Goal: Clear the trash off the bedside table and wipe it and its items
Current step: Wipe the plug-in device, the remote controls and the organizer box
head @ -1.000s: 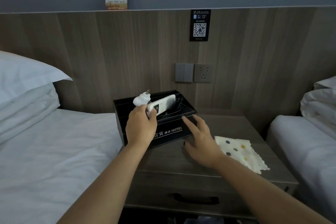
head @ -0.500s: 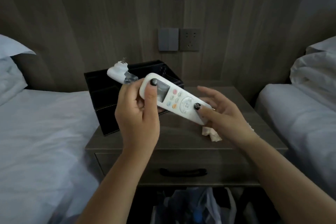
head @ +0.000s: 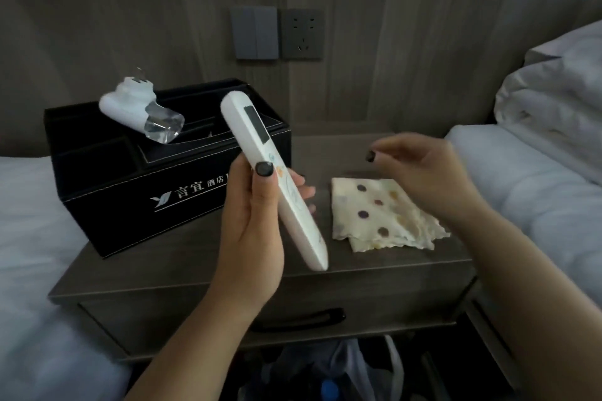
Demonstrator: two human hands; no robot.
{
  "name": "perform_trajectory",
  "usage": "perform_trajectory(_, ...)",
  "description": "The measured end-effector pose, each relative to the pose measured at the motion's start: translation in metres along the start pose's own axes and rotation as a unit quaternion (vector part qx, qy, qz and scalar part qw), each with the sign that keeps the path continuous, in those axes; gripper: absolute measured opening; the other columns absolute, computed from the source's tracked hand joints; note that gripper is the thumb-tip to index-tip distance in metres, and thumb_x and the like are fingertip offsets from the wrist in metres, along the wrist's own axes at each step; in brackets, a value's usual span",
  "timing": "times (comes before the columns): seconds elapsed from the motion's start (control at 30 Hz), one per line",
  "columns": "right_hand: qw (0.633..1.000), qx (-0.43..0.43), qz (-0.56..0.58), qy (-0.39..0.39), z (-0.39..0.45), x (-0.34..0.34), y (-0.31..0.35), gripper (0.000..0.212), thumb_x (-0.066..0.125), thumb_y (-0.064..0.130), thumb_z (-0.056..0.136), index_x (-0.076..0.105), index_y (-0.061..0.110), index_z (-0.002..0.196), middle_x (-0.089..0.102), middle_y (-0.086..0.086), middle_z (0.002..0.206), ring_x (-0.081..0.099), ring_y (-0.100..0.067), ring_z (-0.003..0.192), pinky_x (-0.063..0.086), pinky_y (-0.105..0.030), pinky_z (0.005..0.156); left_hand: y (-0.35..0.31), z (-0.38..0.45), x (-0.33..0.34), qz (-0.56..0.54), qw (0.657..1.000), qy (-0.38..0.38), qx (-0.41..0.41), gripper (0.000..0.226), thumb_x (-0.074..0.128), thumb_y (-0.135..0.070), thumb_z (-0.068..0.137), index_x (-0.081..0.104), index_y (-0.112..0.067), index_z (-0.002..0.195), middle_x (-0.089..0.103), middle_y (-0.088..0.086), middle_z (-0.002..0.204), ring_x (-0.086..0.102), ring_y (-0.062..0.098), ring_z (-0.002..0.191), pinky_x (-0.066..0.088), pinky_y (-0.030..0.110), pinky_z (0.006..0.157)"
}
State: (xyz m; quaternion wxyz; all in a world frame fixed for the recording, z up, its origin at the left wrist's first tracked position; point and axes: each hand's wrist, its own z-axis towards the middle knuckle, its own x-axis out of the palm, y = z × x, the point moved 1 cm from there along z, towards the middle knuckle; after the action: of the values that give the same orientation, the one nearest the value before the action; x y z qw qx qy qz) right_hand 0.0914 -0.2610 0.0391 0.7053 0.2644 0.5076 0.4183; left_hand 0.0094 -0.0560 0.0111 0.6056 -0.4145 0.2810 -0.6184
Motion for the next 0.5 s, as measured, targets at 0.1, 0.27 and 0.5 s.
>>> perform_trajectory(0.1,0.979,0.084,-0.165,0.080,0.014,-0.003,-0.018,0.054,0.075,0.049,0.074,0.063,0.026,0.122,0.063,0.016,0.110,0.057,0.000,0.093,0.040,-0.008,0.069,0.008,0.004,0.005,-0.056,0.991,-0.013,-0.124,0.048,0.044,-0.064,0.086,0.060,-0.031,0.116,0.062,0.001,0.085,0.068,0.016,0.078,0.058,0.032,0.065)
perform_trajectory(0.27,0.949,0.134,-0.235,0.163,0.005,0.019,-0.019,0.051,0.078,0.052,0.063,0.062,0.030,0.106,0.065,0.008,0.104,0.063,-0.013,0.094,0.054,-0.031,0.077,0.023,0.012,0.014,-0.102,0.962,-0.048,-0.249,0.045,0.072,-0.056,0.072,0.065,-0.018,0.096,0.056,-0.008,0.064,0.052,0.007,0.052,0.045,0.022,0.046)
perform_trajectory(0.5,0.980,0.151,0.128,0.032,-0.019,0.022,-0.005,0.016,0.076,0.029,0.075,0.070,0.023,0.089,0.074,0.004,0.077,0.071,-0.007,0.066,0.057,-0.025,0.054,0.029,0.017,0.026,-0.238,0.929,-0.053,-0.279,0.030,0.060,-0.026,0.093,0.060,-0.011,0.118,0.075,0.011,0.101,0.074,0.023,0.088,0.058,0.032,0.062)
